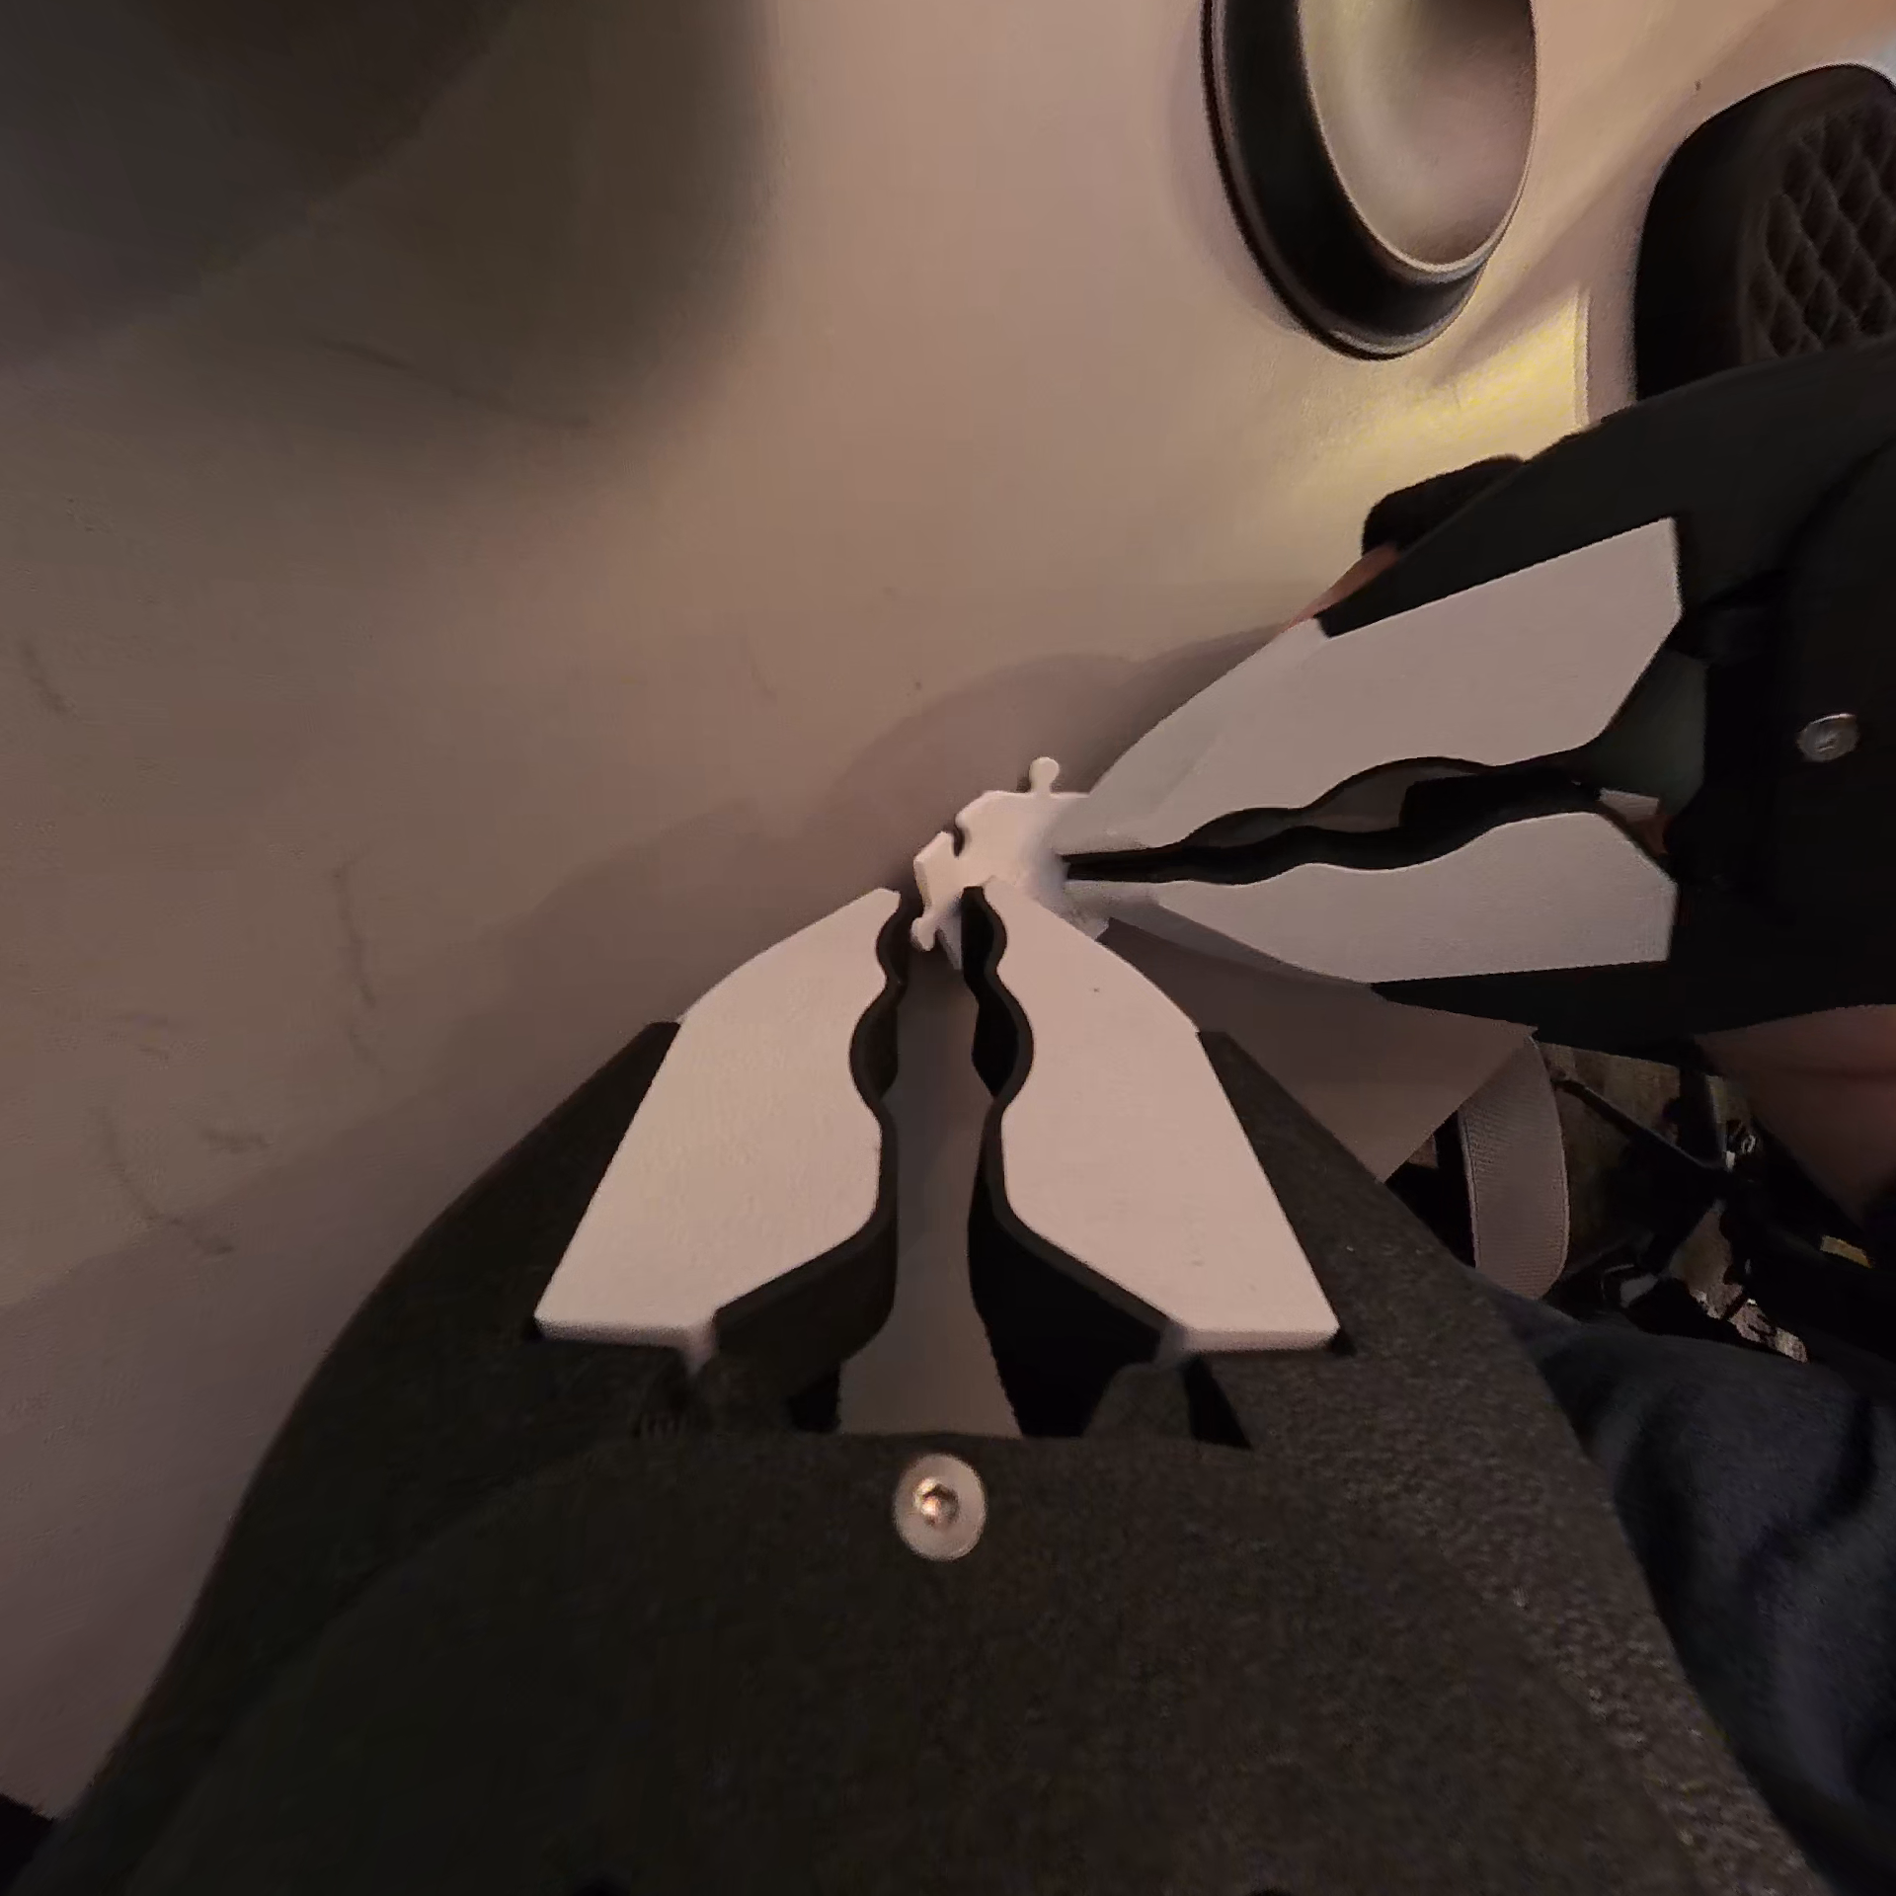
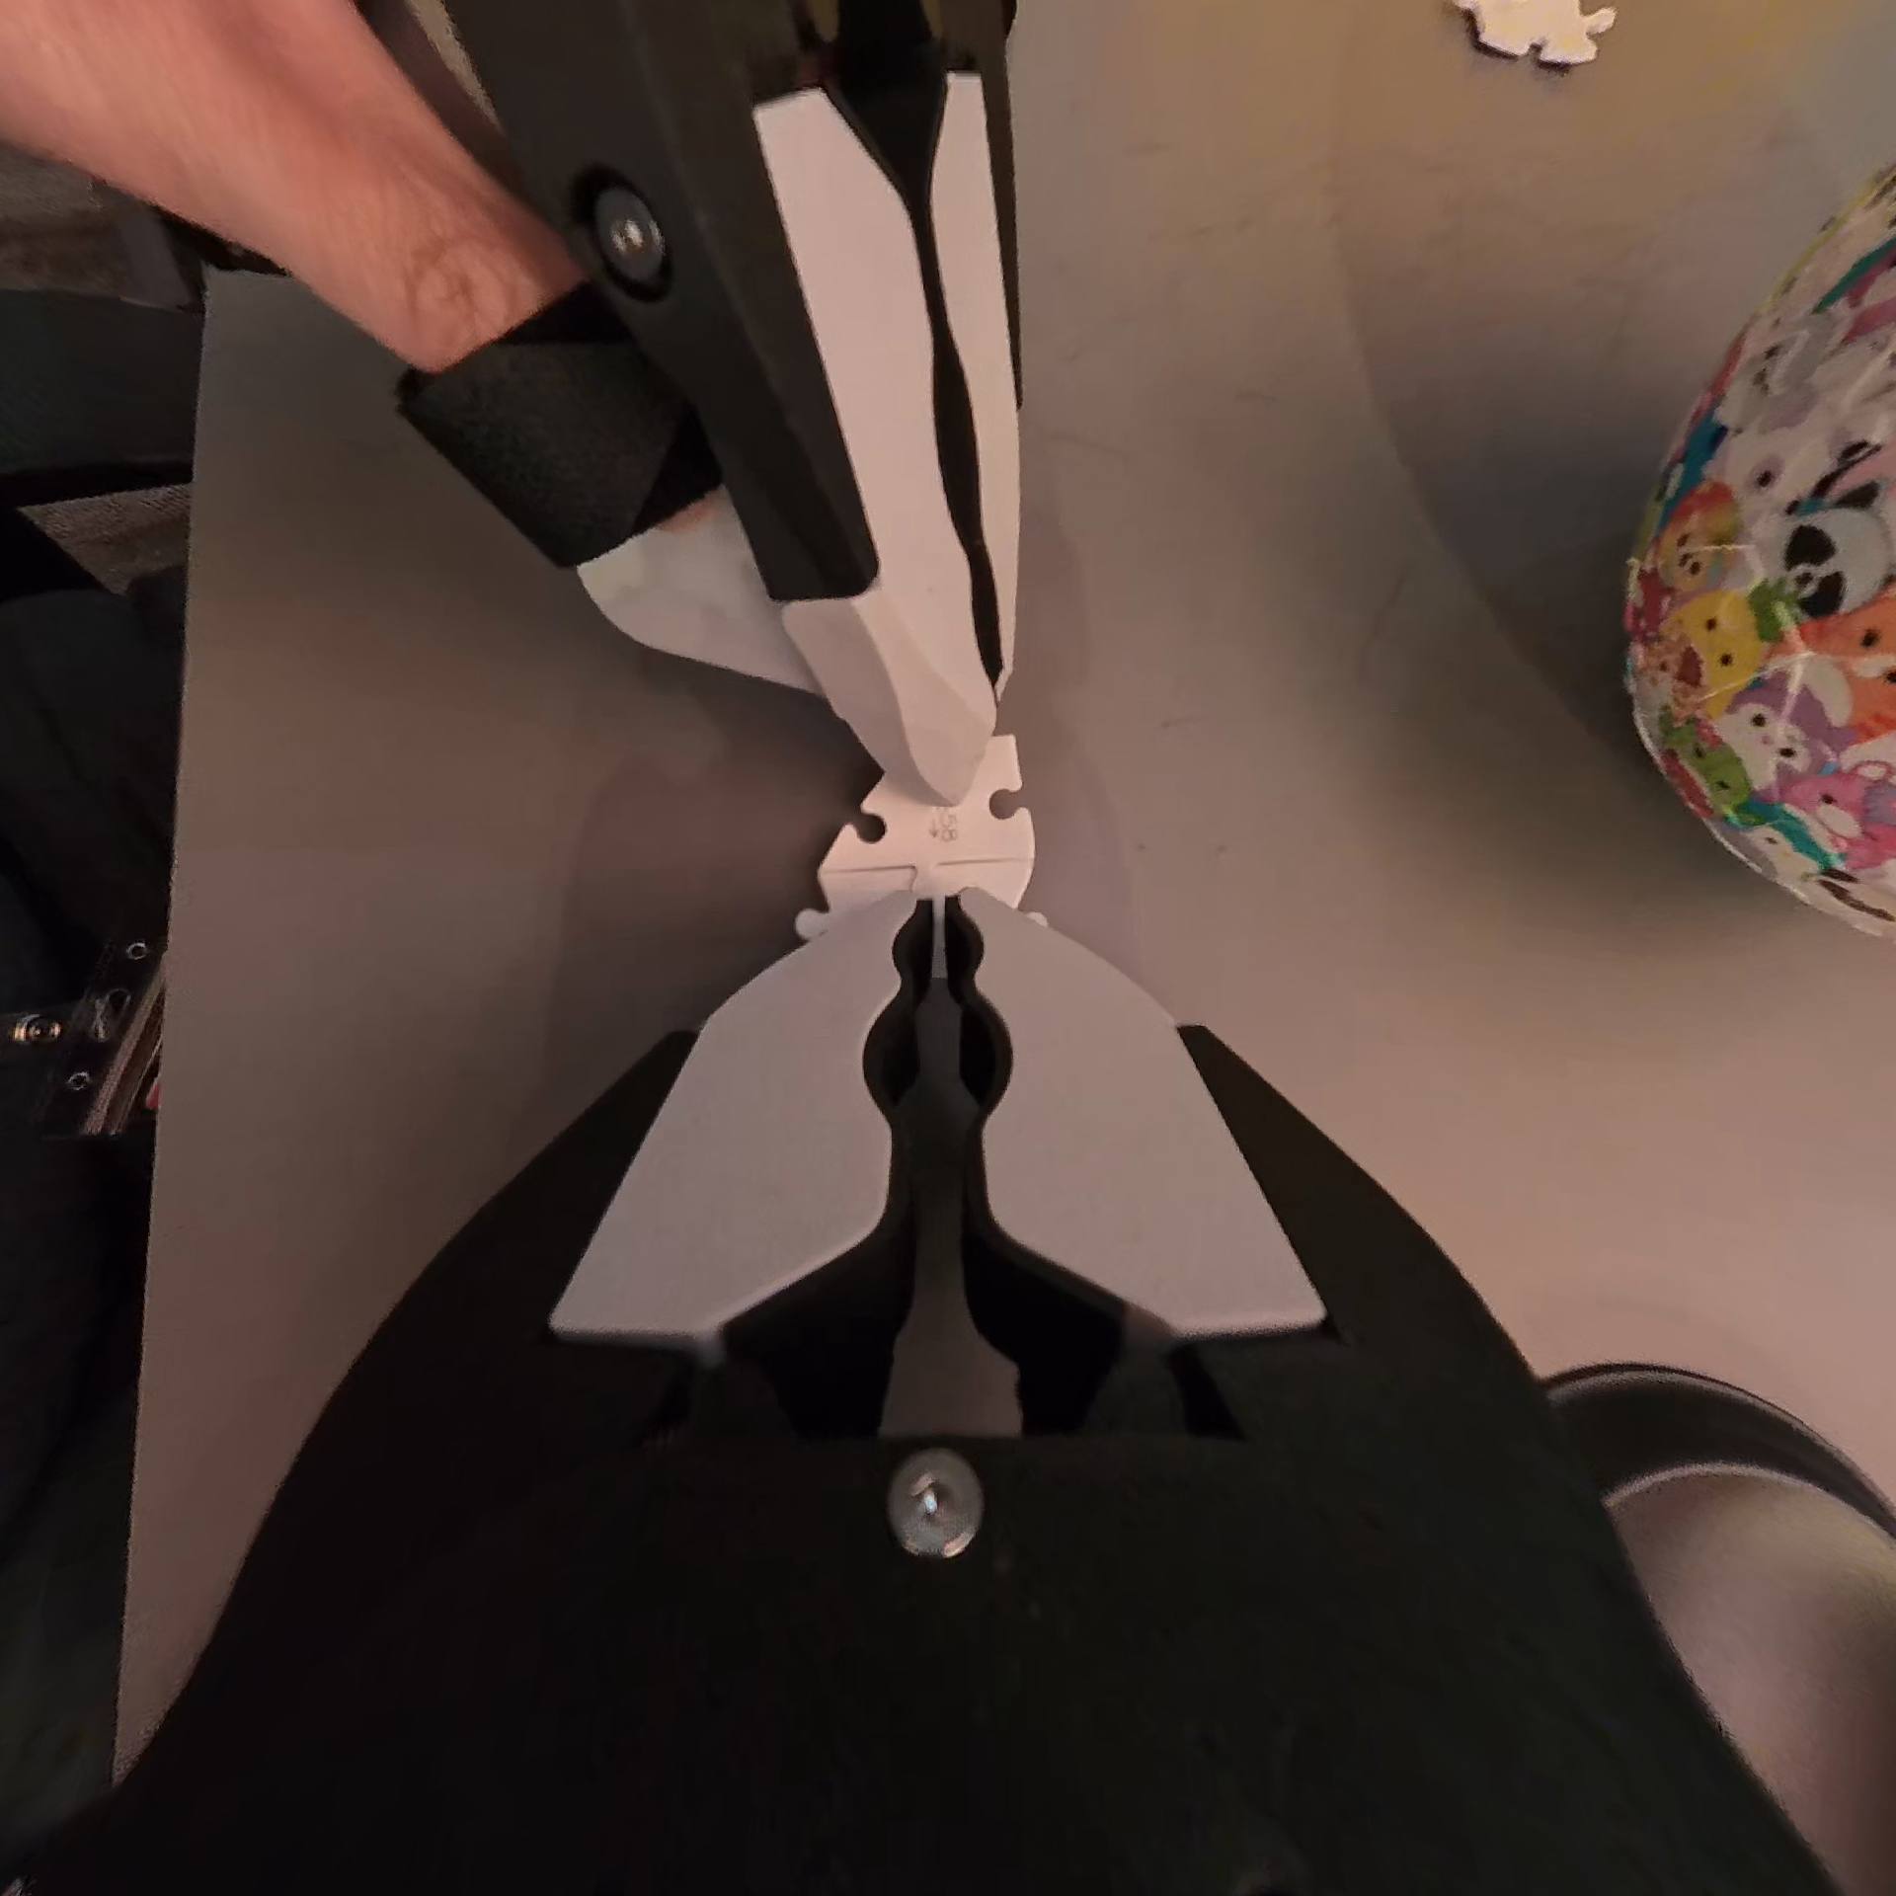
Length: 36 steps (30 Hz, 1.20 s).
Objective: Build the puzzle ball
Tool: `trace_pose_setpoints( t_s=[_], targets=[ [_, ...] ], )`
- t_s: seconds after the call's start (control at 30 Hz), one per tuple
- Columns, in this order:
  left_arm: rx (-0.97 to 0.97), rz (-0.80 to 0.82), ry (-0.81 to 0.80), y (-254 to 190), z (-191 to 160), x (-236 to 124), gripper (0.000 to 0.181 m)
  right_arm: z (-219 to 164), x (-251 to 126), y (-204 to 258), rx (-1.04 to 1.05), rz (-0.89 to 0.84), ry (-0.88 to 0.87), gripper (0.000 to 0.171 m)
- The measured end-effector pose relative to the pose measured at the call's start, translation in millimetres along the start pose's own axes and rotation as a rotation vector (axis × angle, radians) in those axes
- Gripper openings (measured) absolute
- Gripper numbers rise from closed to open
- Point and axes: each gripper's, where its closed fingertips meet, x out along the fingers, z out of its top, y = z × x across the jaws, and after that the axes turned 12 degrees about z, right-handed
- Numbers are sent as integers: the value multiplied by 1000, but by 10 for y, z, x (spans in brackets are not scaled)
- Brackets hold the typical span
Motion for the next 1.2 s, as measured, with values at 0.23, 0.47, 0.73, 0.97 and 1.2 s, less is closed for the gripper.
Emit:
trace_pose_setpoints(
  t_s=[0.23, 0.47, 0.73, 0.97, 1.2],
  targets=[
    [22, 22, 6, 0, -3, 3, 9, 26, -34, 1, -16, 13, 4, 2],
    [34, 38, 5, 0, -4, 5, 9, 74, 32, -18, 3, 51, -1, 2],
    [59, 60, 9, 1, -8, 8, 9, 20, 90, 5, 40, 67, 33, 3],
    [101, 125, -4, 6, -11, 14, 11, 13, 90, 10, -9, 47, 70, 3],
    [134, 235, -63, 68, -34, -29, 13, 13, 90, 16, 20, 44, 48, 3]
  ],
)
